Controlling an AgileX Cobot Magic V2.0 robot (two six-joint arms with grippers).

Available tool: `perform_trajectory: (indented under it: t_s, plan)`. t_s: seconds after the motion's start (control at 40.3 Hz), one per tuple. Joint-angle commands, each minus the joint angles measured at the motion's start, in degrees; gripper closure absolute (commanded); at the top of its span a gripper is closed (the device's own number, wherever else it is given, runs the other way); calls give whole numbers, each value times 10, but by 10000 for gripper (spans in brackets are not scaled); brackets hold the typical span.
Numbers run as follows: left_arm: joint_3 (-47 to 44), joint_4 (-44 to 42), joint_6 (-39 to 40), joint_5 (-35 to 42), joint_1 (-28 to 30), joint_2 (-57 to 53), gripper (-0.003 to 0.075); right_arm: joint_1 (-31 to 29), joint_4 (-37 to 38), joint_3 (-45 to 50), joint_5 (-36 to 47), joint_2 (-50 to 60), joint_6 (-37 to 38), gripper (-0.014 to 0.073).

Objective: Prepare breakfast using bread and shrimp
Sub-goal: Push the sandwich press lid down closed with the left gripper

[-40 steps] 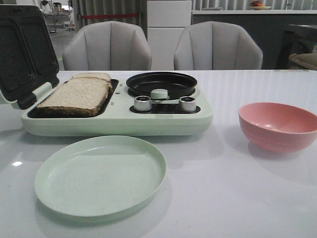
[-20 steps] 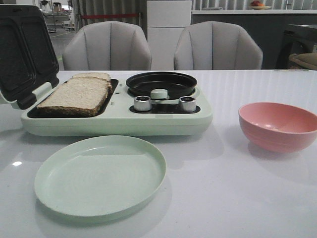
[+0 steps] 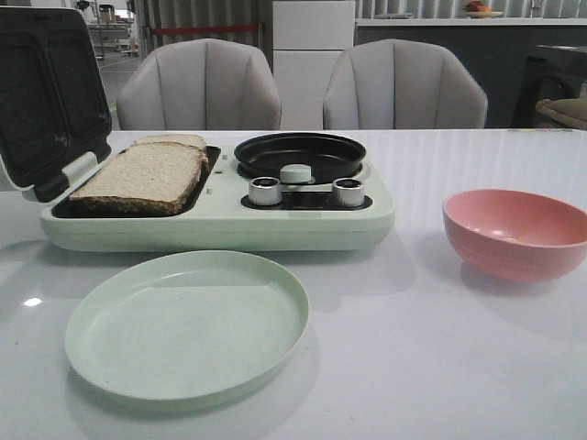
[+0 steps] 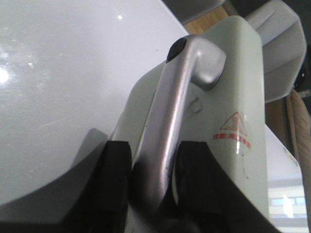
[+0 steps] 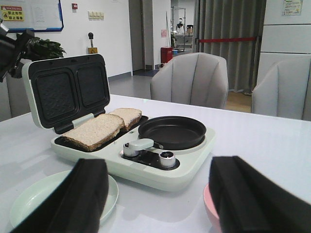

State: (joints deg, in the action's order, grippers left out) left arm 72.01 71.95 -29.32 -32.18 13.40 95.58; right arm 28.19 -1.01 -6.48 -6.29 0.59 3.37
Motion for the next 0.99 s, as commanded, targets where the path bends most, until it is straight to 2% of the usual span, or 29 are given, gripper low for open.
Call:
perform_trajectory:
  t_s: [0.0,0.198,0.397,0.57,0.967]
  plan:
    - [18,77,-68,-25,-23,-23,495,-1,5,-16,53,10,-2,42]
    - [18,75,-139,-4,-98,-18,535,-1,5,-16,53,10,-2,42]
    - [18,57,-216,6,-187,25,535,-1,5,-16,53,10,-2,42]
    - [18,-10,-217,6,-239,81,535,-1,5,-16,53,10,-2,42]
    - [18,-72,-217,15,-247,89,531,-1,5,-16,53,10,-2,42]
